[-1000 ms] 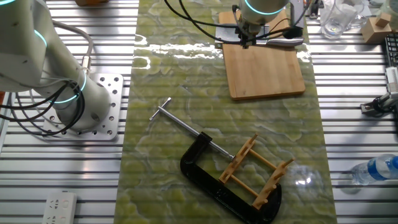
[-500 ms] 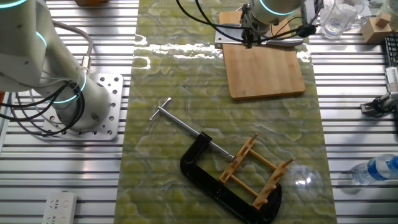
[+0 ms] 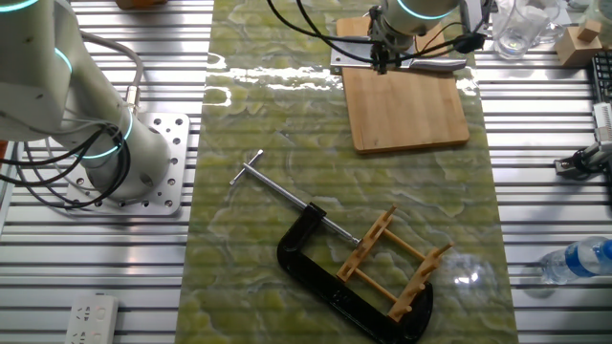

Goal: Put the knife on the knife rack

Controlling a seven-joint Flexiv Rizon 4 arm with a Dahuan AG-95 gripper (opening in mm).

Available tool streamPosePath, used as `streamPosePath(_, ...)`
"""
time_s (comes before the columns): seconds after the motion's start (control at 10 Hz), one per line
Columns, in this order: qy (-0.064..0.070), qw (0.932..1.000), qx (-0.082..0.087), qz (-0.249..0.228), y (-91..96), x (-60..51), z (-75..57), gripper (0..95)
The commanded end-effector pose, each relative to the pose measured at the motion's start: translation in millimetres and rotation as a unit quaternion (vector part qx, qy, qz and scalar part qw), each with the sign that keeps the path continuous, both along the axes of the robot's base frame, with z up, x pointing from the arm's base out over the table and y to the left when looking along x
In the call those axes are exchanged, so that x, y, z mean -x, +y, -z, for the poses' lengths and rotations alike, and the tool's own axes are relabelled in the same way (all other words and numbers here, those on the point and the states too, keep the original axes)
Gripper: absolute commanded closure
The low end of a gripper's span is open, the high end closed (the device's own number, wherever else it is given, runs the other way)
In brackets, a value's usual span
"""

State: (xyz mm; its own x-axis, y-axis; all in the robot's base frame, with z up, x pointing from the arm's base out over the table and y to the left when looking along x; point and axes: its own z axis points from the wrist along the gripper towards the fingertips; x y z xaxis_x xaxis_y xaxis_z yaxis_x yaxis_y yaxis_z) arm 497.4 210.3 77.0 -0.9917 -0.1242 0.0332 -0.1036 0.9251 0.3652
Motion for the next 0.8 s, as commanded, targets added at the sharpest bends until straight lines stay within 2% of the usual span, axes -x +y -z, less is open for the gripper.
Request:
streamPosePath(0.1, 0.002, 0.9999, -0.003, 0.013, 0.6, -1.0, 0.4, 57.0)
streamPosePath(0.2, 0.001, 0.9999, -0.004, 0.015, 2.0, -3.9, 2.6, 57.0)
streamPosePath(0.4, -0.003, 0.9998, -0.004, 0.017, 9.6, -22.4, 15.8, 57.0)
streamPosePath(0.8, -0.004, 0.9998, -0.006, 0.020, 13.0, -51.9, 24.9, 57.0)
